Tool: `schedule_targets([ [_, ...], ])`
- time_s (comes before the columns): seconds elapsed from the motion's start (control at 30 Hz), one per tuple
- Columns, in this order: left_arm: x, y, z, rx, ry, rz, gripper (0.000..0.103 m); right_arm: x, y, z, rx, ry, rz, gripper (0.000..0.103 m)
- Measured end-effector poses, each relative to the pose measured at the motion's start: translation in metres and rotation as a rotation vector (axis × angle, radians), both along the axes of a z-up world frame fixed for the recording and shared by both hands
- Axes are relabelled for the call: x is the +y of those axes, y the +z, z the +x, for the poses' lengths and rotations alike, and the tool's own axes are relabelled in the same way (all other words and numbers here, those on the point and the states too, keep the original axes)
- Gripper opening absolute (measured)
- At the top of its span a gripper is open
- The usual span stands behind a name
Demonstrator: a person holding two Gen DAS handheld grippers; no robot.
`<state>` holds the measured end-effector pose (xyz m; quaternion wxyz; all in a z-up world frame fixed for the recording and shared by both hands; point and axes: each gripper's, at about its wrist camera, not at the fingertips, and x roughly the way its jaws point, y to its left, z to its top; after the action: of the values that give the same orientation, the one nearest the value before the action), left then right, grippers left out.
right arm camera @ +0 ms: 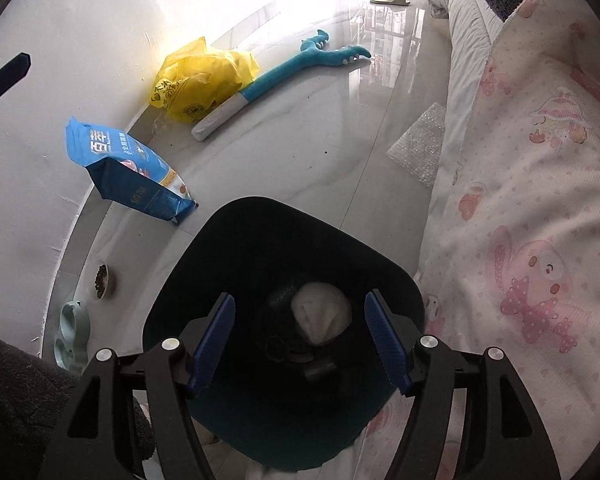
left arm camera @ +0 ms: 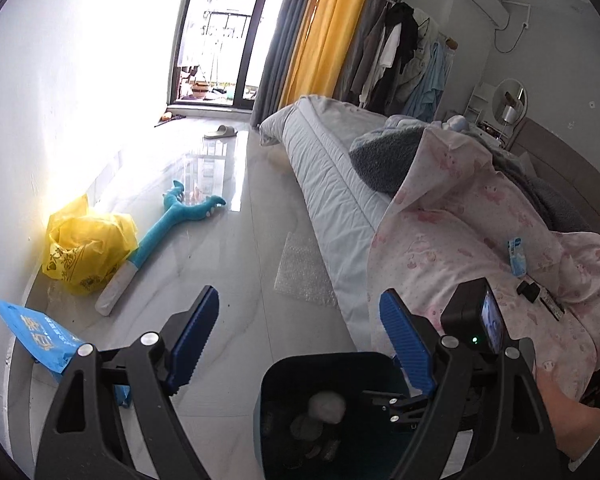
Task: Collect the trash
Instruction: 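Move both tools back over the bed toward the blue packet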
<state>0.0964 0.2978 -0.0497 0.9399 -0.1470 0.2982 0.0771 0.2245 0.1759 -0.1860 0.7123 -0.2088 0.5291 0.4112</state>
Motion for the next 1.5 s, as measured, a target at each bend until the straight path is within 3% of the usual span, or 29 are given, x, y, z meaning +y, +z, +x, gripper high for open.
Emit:
schedule_targets([
  [0.37, -0.036, 0.028, 0.016, -0.089, -0.033, 0.034, 0.085, -0.027, 0.045, 0.008, -0.018, -0.025, 0.163, 0.075],
  [0.6, -0.075, 0.037, 0.031, -0.116, -0.098, 0.055, 0.087, -0.060, 0.075, 0.016, -0.080, -0.046, 0.249, 0.076],
  [0.9, -0.109, 0.039, 0.055, -0.124, -0.146, 0.015, 0.088, -0.111, 0.101, 0.033, -0.161, -0.111, 0.317, 0.077],
  [1.27, -0.168, 0.032, 0.081, -0.117, -0.238, 0.015, 0.089, -0.173, 0.120, 0.053, -0.243, -0.178, 0.362, 0.078],
  [1.5, -0.196, 0.023, 0.089, -0.099, -0.297, 0.050, 0.089, -0.220, 0.118, 0.073, -0.285, -0.249, 0.334, 0.079],
])
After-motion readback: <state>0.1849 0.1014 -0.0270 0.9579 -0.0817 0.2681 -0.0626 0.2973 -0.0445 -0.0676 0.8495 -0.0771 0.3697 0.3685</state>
